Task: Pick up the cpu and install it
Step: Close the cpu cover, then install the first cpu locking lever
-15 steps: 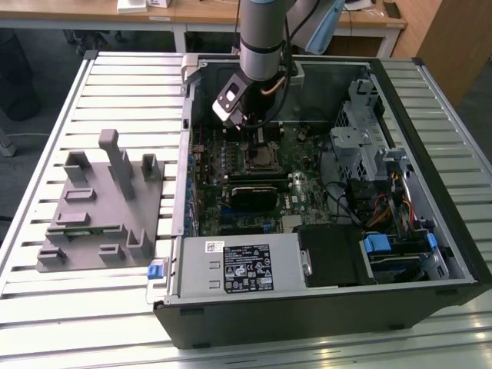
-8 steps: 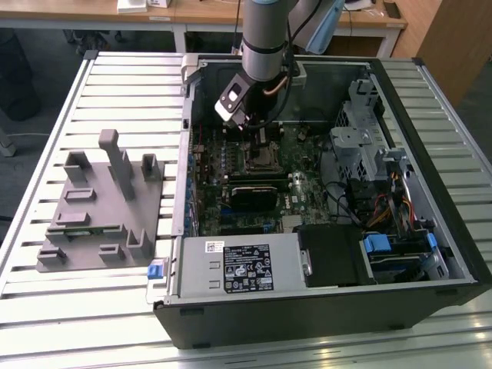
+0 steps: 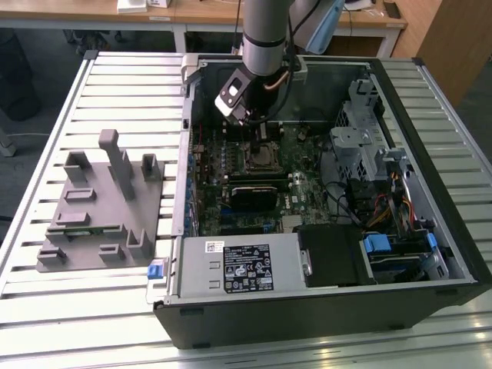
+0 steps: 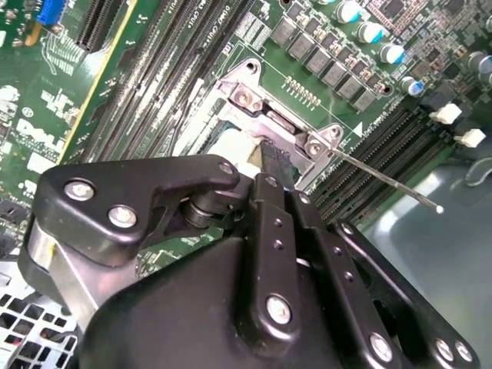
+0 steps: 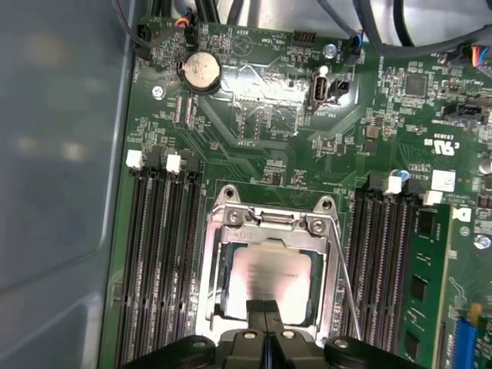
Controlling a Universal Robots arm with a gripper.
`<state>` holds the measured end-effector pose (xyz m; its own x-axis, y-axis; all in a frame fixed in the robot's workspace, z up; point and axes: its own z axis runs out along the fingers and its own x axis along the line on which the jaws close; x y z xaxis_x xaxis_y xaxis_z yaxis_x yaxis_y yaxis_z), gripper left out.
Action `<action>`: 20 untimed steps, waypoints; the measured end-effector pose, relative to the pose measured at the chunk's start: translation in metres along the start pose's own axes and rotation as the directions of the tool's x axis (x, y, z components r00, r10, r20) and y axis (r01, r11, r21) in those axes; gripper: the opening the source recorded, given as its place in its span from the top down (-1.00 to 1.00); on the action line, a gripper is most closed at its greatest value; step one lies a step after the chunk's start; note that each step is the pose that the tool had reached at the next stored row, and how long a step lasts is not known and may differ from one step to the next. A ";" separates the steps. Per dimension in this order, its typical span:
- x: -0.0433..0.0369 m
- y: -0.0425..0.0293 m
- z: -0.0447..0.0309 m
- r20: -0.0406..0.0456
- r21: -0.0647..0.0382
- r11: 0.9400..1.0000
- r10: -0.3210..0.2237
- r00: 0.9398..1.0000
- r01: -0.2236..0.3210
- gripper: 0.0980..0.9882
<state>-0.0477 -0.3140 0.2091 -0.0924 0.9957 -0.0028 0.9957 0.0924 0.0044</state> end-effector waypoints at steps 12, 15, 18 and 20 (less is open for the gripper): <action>-0.0010 0.0108 0.0000 0.001 0.000 1.000 0.000 1.000 0.000 0.98; -0.0013 0.0140 0.0001 0.001 0.000 1.000 0.000 1.000 0.000 0.98; -0.0015 0.0164 0.0001 0.001 0.000 1.000 0.000 1.000 0.000 0.98; -0.0016 0.0173 0.0001 0.001 0.000 1.000 0.000 1.000 0.000 0.98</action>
<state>-0.0303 -0.3140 0.2091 -0.0925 0.9957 -0.0039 0.9957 0.0925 0.0042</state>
